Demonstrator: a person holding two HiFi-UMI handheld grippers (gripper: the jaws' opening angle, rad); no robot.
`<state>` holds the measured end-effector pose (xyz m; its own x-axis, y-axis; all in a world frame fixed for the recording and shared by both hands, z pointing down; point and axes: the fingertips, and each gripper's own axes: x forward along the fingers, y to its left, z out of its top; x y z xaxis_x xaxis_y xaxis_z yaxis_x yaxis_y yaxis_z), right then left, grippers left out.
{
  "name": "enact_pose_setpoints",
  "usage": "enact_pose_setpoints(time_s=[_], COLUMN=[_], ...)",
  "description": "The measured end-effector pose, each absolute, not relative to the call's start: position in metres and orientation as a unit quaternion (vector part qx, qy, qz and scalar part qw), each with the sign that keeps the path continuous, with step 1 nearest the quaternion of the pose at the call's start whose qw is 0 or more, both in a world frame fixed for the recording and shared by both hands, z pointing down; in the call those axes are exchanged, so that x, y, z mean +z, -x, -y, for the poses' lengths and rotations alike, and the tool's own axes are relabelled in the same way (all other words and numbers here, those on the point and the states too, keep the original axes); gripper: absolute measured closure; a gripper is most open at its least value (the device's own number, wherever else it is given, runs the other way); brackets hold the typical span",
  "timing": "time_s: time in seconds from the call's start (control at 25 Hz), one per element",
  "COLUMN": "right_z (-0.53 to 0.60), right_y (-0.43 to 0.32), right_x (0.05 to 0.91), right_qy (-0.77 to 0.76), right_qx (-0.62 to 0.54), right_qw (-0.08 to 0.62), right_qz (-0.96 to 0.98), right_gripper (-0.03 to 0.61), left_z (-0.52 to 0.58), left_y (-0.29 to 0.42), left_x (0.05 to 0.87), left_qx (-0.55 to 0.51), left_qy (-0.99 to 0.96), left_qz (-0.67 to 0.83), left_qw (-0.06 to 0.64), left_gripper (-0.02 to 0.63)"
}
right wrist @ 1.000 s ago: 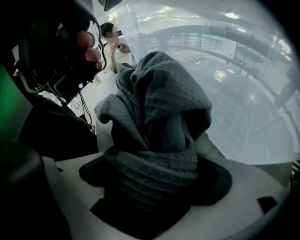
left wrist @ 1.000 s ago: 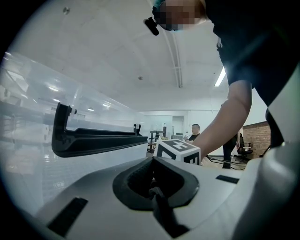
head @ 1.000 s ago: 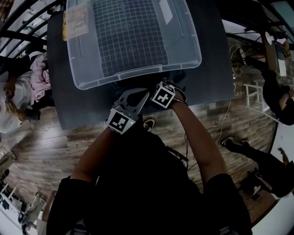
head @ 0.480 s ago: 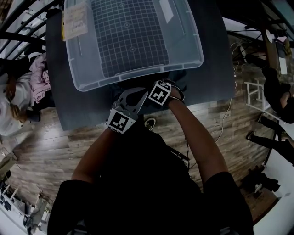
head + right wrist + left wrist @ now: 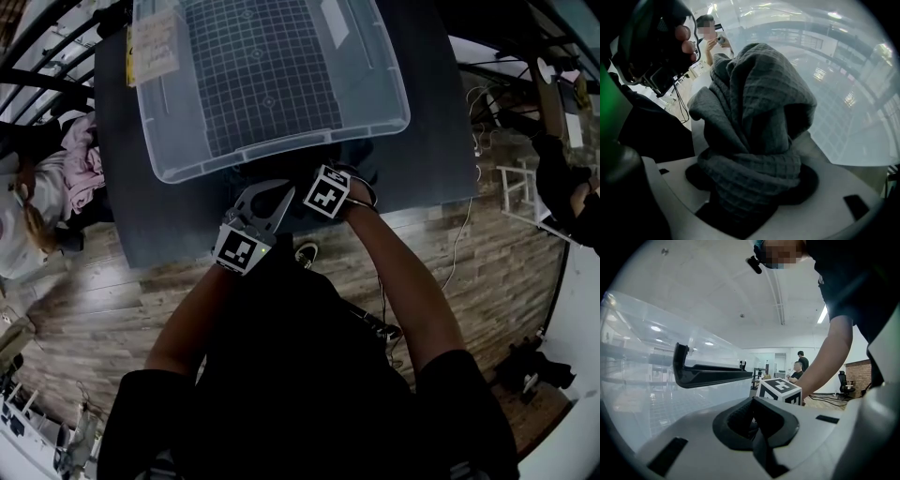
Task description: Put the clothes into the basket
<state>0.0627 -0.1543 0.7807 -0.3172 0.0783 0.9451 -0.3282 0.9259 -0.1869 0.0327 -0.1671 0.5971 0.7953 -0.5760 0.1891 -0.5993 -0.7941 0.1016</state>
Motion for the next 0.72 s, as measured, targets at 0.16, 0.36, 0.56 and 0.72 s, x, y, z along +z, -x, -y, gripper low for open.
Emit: enact_pose_setpoints(time_s=[0.16, 0.36, 0.56, 0.72], right_z=[0.141, 0.130, 0.139, 0.139], right_y=[-0.063, -0.077, -0.078, -0.083], right_x=[0.770, 0.754, 0.730, 0.719], right_qy=[-0.064, -0.062, -0.067, -0.063], right_qx=[0.180, 0.181, 0.182, 0.172], right_qw=[0.579, 0.582, 0.577, 0.579], right_qz=[0.792, 0.791, 0.794, 0.794], right_gripper=[0.229, 0.230, 0.230, 0.230], left_z=[0.162, 0.152, 0.160, 0.165], left_y=[-0.027, -0.037, -0.036, -0.040], left_x=[0.588, 0.579, 0.560, 0.551], left_qx=[0.074, 0.080, 0.078, 0.081], left_qy=[-0.944, -0.945, -0.945, -0.943], left_qz=[0.314, 0.310, 0.312, 0.319], left_qw=[0.075, 0.072, 0.063, 0.055], left_gripper=[0.611, 0.611, 0.611, 0.611])
